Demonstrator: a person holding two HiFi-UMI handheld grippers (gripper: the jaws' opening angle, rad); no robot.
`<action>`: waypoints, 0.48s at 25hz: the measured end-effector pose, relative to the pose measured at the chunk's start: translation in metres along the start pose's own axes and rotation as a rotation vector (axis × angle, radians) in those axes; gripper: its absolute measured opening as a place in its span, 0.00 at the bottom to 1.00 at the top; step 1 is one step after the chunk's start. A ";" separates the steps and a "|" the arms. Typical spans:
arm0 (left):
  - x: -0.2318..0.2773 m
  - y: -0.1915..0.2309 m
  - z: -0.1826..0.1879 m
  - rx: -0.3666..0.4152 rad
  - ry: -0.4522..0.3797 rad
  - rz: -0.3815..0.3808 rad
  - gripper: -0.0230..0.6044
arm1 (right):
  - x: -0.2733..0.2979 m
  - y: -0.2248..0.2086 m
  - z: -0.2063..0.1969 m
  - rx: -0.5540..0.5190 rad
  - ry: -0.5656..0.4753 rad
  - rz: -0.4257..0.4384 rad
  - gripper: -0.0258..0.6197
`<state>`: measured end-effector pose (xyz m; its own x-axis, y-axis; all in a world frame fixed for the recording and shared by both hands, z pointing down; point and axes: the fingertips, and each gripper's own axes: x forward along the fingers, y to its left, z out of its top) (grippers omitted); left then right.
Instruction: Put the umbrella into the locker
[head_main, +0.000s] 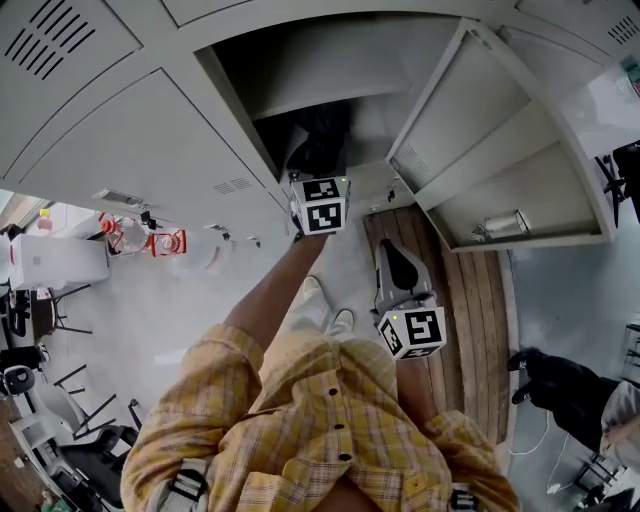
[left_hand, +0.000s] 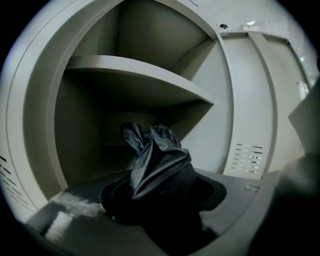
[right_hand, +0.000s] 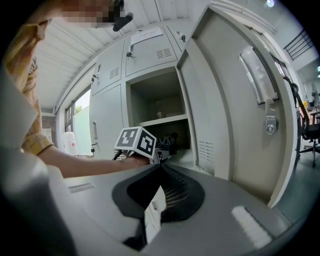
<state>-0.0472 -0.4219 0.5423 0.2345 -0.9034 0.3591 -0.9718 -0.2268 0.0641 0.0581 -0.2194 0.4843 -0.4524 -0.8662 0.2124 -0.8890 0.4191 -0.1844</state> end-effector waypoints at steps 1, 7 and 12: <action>0.002 0.000 0.001 0.001 -0.005 -0.001 0.43 | 0.000 -0.001 0.000 0.000 0.001 -0.002 0.04; 0.019 0.001 -0.004 -0.001 0.001 0.019 0.43 | 0.001 -0.003 -0.004 0.004 0.013 -0.010 0.04; 0.036 0.002 -0.006 0.021 0.027 0.040 0.44 | 0.001 -0.006 -0.011 0.019 0.035 -0.032 0.04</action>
<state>-0.0406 -0.4528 0.5607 0.1943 -0.9018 0.3860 -0.9797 -0.1985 0.0294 0.0621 -0.2196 0.4964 -0.4260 -0.8689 0.2521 -0.9018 0.3854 -0.1954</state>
